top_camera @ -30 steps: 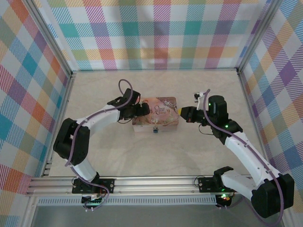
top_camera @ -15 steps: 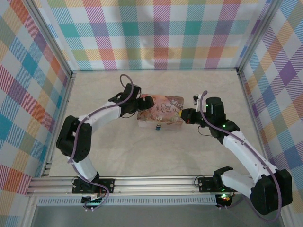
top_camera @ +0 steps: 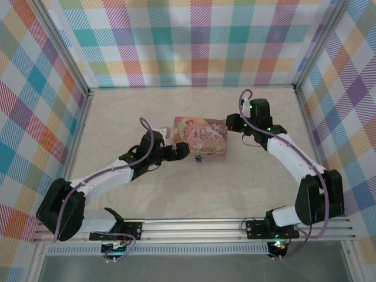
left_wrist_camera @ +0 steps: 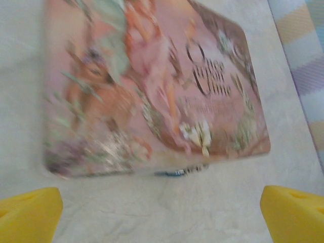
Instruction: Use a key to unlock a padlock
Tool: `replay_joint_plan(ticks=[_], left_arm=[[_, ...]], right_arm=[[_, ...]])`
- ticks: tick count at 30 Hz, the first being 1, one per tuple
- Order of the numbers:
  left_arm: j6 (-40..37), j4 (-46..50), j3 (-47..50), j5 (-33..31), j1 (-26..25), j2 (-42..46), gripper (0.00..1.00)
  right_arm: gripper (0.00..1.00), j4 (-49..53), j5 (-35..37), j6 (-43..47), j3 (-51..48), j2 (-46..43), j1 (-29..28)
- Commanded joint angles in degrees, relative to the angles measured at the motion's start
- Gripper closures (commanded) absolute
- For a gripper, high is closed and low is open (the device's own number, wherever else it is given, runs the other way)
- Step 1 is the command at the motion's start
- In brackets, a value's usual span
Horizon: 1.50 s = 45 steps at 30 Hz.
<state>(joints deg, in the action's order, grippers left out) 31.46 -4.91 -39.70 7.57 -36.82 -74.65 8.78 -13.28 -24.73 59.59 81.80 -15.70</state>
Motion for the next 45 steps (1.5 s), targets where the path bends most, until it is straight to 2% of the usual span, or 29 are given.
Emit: replay_joint_plan(ticks=[1,4,10,20,28,31,37,41,45], left_arm=[[-4.9,-16.0,5.7,-3.4,-4.9,-1.8,0.0],[-6.2,-24.7,7.5,-6.1,-7.1,-5.2,0.0],[-11.1,-26.3,2.6,-9.0,-11.1,-15.0,0.0],[-12.0,-33.1,0.9,-12.2,-14.0,-24.2,0.0],[-12.6,-37.1,-2.1,-8.4,-14.2,-30.3,0.02],[-12.8,-38.9,-3.6,-4.4,-14.2,-32.5,0.12],[-12.3,-43.6,-3.6,-0.8,-13.8,-33.2,0.14],[-8.5,-48.6,-2.9,4.1,-11.5,-33.5,0.22],[-6.0,-50.5,-2.4,6.1,-9.7,-33.1,0.23]], right_arm=[[1.0,-1.0,3.7,2.0,3.0,3.8,0.7],[1.0,-0.5,4.9,2.4,5.1,6.9,0.9],[1.0,-0.7,8.5,3.5,6.9,10.5,1.2],[1.0,-1.3,13.0,4.6,8.2,15.3,1.6],[1.0,-2.6,10.3,3.8,8.3,18.0,1.5],[1.0,-3.0,9.3,3.8,8.0,18.3,1.5],[1.0,-3.8,8.4,3.8,6.7,17.6,1.5],[1.0,-3.9,8.1,3.7,5.9,17.1,1.5],[1.0,-4.2,8.0,3.6,5.4,16.8,1.4]])
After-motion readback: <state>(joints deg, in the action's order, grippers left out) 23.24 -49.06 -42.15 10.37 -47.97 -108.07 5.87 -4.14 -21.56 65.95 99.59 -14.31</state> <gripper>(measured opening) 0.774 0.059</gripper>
